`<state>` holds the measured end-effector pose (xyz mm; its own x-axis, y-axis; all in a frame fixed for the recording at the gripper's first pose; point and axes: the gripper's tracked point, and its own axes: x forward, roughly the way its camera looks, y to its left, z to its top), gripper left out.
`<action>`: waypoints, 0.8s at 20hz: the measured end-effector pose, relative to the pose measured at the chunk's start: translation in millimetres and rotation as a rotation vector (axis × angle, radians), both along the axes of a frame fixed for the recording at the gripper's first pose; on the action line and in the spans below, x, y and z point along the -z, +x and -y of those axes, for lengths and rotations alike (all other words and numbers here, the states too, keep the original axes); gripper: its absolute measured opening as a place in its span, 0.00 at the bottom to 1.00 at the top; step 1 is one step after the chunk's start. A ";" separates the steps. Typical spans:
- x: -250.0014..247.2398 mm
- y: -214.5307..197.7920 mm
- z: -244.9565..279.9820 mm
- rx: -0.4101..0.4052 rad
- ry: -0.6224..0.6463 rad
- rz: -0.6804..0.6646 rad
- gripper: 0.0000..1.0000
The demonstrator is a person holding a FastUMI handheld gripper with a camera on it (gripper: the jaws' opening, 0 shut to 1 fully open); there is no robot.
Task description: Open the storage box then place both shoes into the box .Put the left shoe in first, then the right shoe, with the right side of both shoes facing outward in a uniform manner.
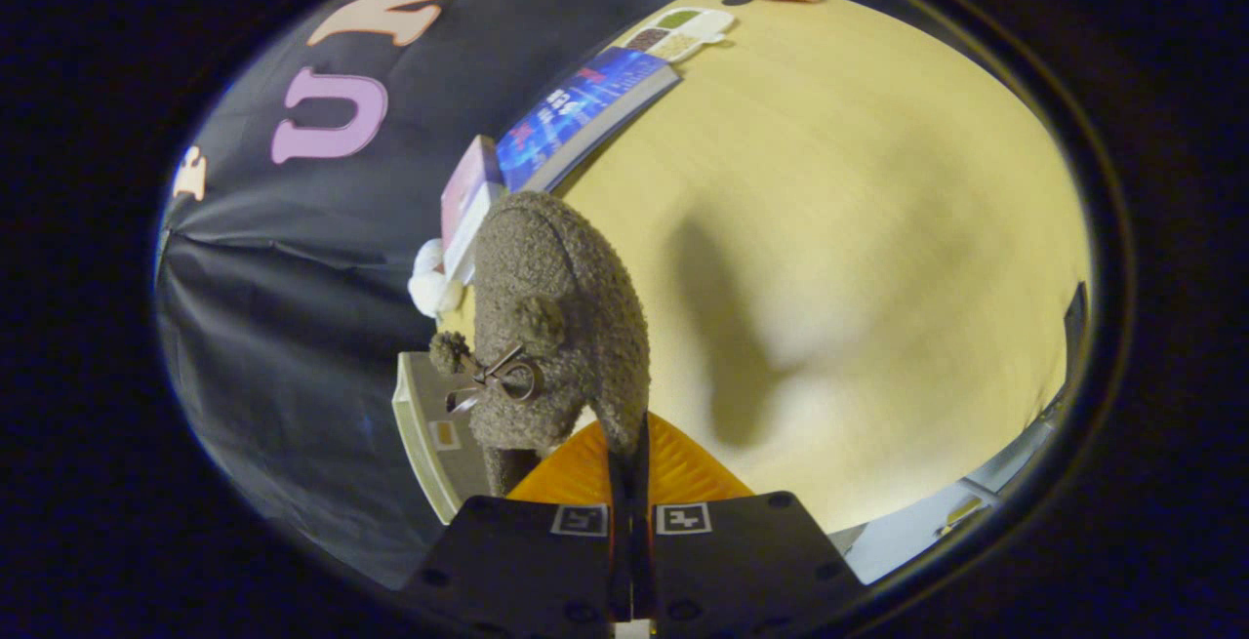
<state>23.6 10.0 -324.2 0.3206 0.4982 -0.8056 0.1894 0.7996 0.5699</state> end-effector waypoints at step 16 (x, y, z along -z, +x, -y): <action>-55.7 -47.7 -250.9 -0.348 0.026 0.117 0.04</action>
